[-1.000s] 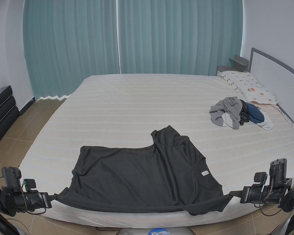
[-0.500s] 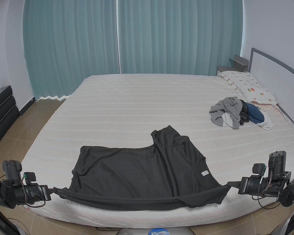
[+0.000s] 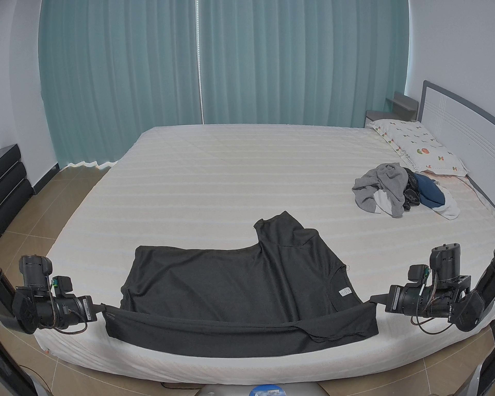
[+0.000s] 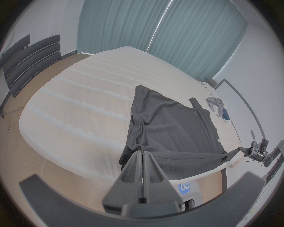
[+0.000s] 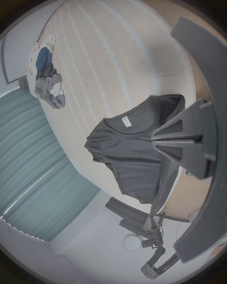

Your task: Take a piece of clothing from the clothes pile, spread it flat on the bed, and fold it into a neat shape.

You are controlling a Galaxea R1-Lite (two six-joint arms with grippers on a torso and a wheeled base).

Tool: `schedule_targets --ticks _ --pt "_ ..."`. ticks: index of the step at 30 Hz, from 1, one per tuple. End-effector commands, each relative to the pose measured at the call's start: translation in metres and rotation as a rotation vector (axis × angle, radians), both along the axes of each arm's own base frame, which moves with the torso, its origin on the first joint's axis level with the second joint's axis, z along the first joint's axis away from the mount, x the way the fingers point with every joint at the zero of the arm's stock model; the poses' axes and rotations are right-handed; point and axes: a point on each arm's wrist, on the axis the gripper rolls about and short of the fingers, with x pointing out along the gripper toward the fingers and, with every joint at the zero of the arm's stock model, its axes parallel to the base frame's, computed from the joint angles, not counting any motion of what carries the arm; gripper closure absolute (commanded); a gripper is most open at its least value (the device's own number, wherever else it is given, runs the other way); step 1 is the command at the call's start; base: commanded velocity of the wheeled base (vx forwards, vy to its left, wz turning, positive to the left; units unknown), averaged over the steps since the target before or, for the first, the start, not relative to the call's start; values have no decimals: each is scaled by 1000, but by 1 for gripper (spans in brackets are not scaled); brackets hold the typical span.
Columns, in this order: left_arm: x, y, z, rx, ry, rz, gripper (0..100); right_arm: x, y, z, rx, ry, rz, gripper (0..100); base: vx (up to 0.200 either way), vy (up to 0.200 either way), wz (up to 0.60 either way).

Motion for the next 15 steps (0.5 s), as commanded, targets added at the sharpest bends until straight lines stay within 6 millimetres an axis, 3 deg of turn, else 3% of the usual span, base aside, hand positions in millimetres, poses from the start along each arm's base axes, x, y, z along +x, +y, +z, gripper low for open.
schedule_targets --ticks 1,15 --pt "13 3 -15 9 54 19 100 15 3 -17 -7 47 -1 100 0 0 0" --pt "34 2 -35 -33 110 32 100 31 5 -30 26 83 -35 100 0 0 0"
